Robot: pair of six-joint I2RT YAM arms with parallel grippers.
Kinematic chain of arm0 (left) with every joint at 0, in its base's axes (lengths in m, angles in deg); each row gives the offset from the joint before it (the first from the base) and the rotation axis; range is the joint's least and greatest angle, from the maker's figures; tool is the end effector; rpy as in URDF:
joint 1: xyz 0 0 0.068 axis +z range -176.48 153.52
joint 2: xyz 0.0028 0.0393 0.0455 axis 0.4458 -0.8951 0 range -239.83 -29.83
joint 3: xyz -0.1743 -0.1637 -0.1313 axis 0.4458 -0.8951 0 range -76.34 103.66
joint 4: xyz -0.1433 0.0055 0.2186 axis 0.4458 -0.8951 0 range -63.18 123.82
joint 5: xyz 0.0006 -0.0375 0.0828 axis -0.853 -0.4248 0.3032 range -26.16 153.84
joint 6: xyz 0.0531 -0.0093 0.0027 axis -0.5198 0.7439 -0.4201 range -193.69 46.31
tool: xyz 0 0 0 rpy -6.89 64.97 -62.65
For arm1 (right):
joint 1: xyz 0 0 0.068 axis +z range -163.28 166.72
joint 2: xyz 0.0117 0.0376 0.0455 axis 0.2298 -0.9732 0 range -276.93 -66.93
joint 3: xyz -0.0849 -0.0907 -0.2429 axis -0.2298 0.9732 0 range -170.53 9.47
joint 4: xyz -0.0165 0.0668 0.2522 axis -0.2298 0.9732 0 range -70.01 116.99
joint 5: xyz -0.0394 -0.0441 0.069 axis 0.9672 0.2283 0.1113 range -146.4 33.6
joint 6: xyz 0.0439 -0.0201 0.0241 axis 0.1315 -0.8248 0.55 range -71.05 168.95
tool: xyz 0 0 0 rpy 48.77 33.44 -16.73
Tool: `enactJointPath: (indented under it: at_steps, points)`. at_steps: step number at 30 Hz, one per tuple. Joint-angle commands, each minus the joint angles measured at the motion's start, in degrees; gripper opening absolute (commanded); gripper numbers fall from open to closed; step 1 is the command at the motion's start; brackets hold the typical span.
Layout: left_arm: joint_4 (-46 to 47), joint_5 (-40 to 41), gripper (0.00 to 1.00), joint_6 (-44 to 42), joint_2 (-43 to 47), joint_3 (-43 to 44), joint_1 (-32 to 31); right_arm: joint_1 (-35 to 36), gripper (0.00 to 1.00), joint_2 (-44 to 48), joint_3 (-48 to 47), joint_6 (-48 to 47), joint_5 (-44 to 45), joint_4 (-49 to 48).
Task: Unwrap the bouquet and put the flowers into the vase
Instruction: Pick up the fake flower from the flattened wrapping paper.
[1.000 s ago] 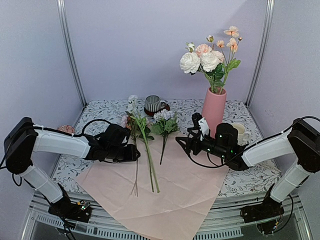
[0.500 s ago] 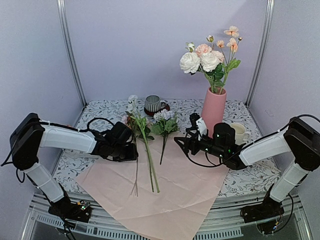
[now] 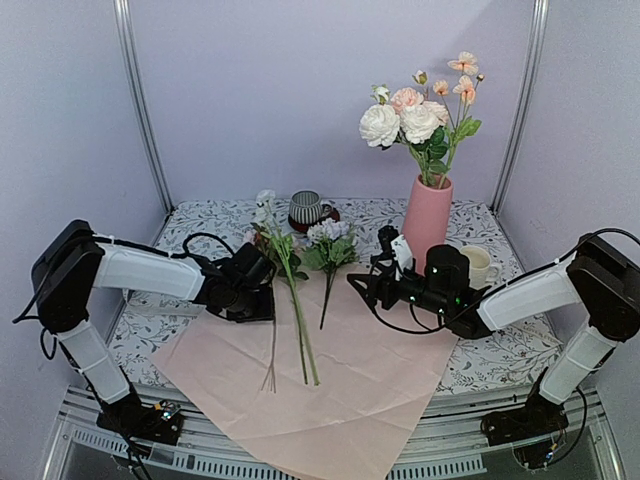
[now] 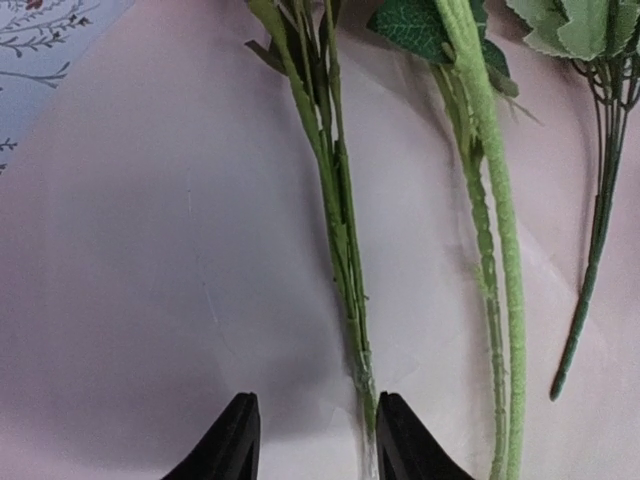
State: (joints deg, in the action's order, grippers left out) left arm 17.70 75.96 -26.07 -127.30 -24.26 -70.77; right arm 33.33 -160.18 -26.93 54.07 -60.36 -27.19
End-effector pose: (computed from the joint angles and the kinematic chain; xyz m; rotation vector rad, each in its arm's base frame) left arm 0.2351 -0.2188 0.1473 -0.1473 2.6298 -0.2861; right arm 0.2228 0.2395 0.1864 -0.6843 1.6589 0.7163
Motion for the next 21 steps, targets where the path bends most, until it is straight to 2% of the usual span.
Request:
enactJointPath:
  at_steps: [1,9,15,19,21]
  points:
    - [-1.9,1.7,0.42,-0.9,-3.4,3.3,0.4,0.4,0.81,-1.1,-1.7,-0.4,0.0,0.4]
    - [-5.5,4.2,0.32,-1.5,-8.4,8.5,0.4,0.4,0.81,-1.3,-2.2,-1.1,0.6,1.1]
    - [-5.7,4.3,0.29,-1.8,-10.3,10.2,0.5,0.5,0.81,-1.2,-2.1,-1.3,0.9,1.2]
    - [-6.8,4.1,0.19,-1.7,-11.8,12.0,0.5,0.4,0.81,-1.2,-2.1,-1.5,1.1,1.2]
    - [-7.4,4.7,0.09,-1.1,-11.6,12.3,0.5,0.4,0.81,-1.3,-2.2,-1.5,1.2,1.3]
